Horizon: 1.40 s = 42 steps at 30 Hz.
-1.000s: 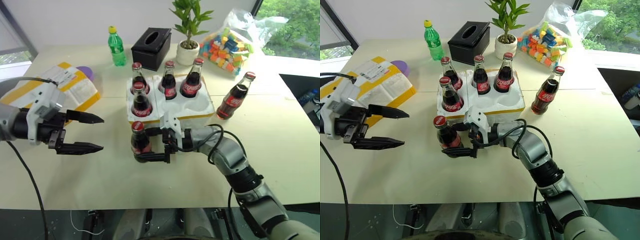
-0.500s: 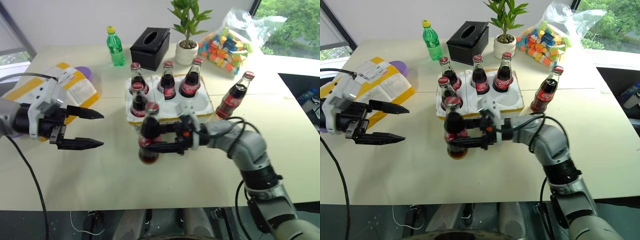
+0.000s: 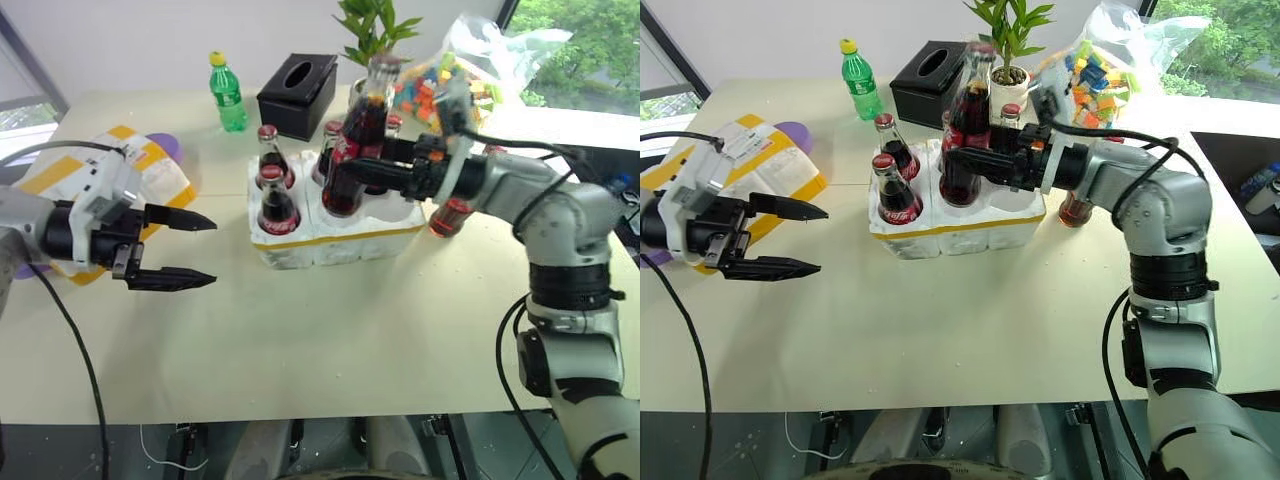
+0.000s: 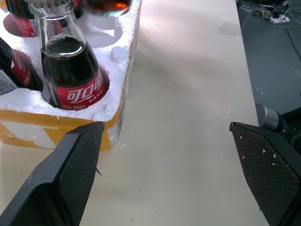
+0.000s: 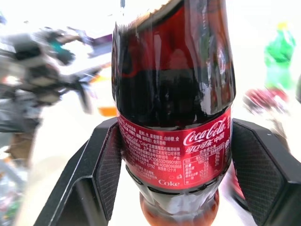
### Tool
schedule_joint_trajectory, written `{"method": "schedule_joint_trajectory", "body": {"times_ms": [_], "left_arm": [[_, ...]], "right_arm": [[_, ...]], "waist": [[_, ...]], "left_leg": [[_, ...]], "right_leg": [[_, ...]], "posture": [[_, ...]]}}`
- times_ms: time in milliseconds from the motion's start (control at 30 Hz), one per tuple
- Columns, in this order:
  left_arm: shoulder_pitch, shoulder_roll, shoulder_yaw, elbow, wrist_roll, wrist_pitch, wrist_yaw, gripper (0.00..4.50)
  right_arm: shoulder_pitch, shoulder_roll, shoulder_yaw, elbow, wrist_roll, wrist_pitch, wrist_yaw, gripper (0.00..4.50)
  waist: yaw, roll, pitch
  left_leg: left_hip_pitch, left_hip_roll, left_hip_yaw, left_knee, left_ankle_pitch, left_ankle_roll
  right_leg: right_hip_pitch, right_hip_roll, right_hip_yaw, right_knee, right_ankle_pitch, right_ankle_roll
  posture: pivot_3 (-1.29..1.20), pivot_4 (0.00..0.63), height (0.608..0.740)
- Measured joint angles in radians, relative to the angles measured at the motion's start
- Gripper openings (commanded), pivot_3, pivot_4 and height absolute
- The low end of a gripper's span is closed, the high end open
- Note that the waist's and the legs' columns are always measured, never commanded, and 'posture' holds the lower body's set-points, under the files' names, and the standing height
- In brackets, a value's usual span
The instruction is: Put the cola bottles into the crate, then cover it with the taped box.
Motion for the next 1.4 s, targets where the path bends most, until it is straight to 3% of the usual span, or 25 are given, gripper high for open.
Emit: {"method": "schedule_joint_trajectory", "body": {"times_ms": [233, 300, 367, 500, 633, 767, 900, 1100, 1200, 1400], "left_arm": [[-0.006, -0.011, 0.000, -0.011, 0.001, 0.002, 0.016, 4.50], [-0.006, -0.011, 0.000, -0.013, 0.001, 0.003, 0.019, 4.50], [-0.007, -0.011, 0.000, -0.016, 0.000, 0.003, 0.022, 4.50], [-0.012, -0.023, 0.000, -0.029, -0.009, 0.012, 0.038, 4.50], [-0.037, -0.040, 0.001, -0.032, -0.040, 0.043, 0.050, 4.50], [-0.055, -0.045, 0.003, -0.040, -0.064, 0.062, 0.063, 4.50], [-0.071, -0.063, 0.005, -0.056, -0.089, 0.086, 0.093, 4.50], [-0.107, -0.114, 0.006, -0.090, -0.094, 0.100, 0.193, 4.50], [-0.124, -0.136, 0.007, -0.099, -0.100, 0.115, 0.244, 4.50], [-0.124, -0.142, 0.007, -0.112, -0.111, 0.121, 0.277, 4.50]], "right_arm": [[0.049, 0.041, 0.136, 0.067, -0.184, -0.165, 0.017, 2.80], [0.078, 0.044, 0.160, 0.075, -0.212, -0.179, 0.025, 3.79], [0.089, 0.048, 0.161, 0.072, -0.226, -0.203, 0.030, 4.48], [0.098, 0.046, 0.149, 0.060, -0.244, -0.205, 0.013, 4.48], [0.127, -0.028, 0.037, -0.058, -0.164, -0.104, 0.004, 4.48], [0.213, -0.192, -0.210, -0.250, 0.017, 0.068, 0.005, 4.48], [0.411, -0.314, -0.458, -0.404, 0.141, 0.220, -0.040, 4.48], [0.579, -0.257, -0.586, -0.487, 0.126, 0.276, -0.263, 4.48], [0.600, -0.158, -0.561, -0.463, 0.042, 0.221, -0.394, 4.48], [0.573, -0.101, -0.487, -0.376, -0.028, 0.124, -0.462, 4.48]], "waist": [[0.001, 0.000, 0.000], [0.001, 0.000, 0.000], [0.000, 0.000, 0.000], [0.000, 0.000, 0.000], [0.012, 0.000, 0.000], [0.022, 0.000, 0.000], [0.028, -0.001, 0.000], [0.024, -0.001, -0.001], [0.023, -0.001, -0.001], [0.025, -0.001, -0.001]], "left_leg": [[0.000, 0.000, 0.001, -0.001, 0.002, -0.003], [0.000, 0.000, 0.001, -0.001, 0.002, -0.003], [0.000, 0.000, 0.001, -0.001, 0.002, -0.003], [0.001, 0.000, 0.001, -0.001, 0.002, -0.003], [0.000, -0.001, 0.001, 0.000, 0.001, -0.002], [0.001, -0.001, 0.001, 0.000, -0.001, 0.002], [0.001, 0.000, 0.001, 0.001, -0.002, 0.003], [0.006, 0.003, 0.004, 0.001, -0.001, 0.002], [0.006, 0.003, 0.005, 0.001, -0.001, 0.002], [0.006, 0.003, 0.006, 0.001, -0.001, 0.002]], "right_leg": [[-0.001, 0.001, 0.000, 0.000, 0.000, 0.000], [0.000, 0.001, 0.000, 0.000, 0.000, 0.000], [0.000, 0.001, 0.000, 0.000, 0.000, 0.000], [0.000, 0.001, 0.000, 0.000, 0.000, 0.000], [0.000, 0.001, 0.000, 0.000, 0.000, 0.000], [0.002, 0.000, 0.000, -0.001, 0.000, 0.000], [0.003, -0.001, 0.000, -0.003, 0.000, 0.000], [0.007, 0.000, 0.003, -0.001, 0.000, -0.001], [0.006, 0.000, 0.004, -0.001, 0.001, -0.001], [0.006, 0.001, 0.004, -0.001, 0.001, -0.001]], "posture": [[0.00, 0.150, 0.732], [0.00, 0.150, 0.732], [0.00, 0.150, 0.732], [0.00, 0.150, 0.732], [0.00, 0.150, 0.732], [0.00, 0.150, 0.732], [0.00, 0.150, 0.732], [0.00, 0.150, 0.732], [0.00, 0.150, 0.732], [0.00, 0.150, 0.732]]}}
